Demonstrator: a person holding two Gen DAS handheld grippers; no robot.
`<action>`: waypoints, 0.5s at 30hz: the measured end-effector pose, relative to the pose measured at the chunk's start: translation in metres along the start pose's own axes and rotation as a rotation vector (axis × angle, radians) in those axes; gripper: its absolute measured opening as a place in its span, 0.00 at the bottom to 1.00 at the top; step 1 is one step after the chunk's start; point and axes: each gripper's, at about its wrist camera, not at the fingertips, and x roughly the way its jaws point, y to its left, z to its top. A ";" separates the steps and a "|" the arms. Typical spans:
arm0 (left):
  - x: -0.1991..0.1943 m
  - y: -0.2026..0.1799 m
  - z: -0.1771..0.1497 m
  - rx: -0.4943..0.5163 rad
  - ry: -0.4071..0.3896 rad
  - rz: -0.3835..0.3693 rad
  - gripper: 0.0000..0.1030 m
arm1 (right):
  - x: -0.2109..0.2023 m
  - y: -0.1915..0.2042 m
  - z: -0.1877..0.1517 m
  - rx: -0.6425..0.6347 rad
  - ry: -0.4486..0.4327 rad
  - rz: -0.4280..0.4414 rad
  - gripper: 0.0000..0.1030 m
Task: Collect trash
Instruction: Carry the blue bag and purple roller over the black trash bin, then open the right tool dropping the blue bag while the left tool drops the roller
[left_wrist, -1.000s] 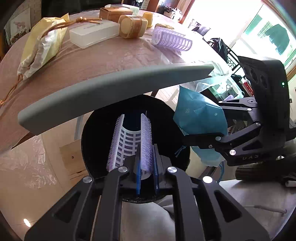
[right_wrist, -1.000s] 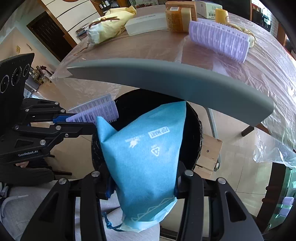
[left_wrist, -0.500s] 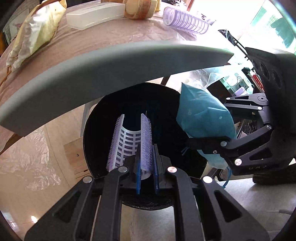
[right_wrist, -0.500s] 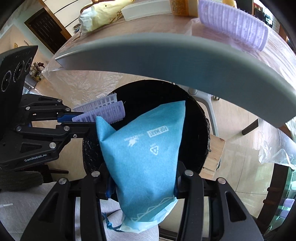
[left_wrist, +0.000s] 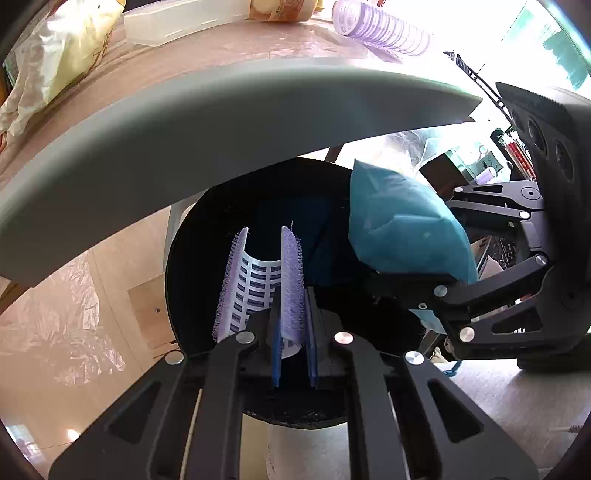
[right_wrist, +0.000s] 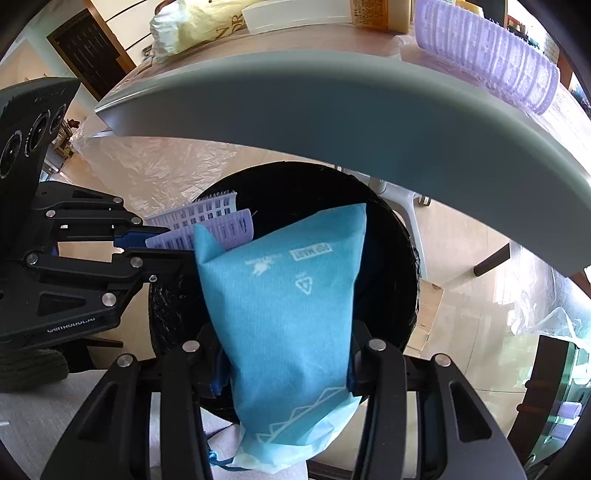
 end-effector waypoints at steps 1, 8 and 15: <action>0.000 0.000 0.000 0.002 0.001 0.000 0.12 | 0.001 0.003 0.002 0.001 0.001 -0.004 0.43; 0.001 0.000 0.002 0.008 0.000 -0.001 0.12 | 0.005 0.004 0.005 0.013 0.002 -0.011 0.43; 0.000 0.000 0.004 0.023 -0.012 -0.018 0.13 | 0.006 0.007 0.010 0.022 -0.007 -0.017 0.45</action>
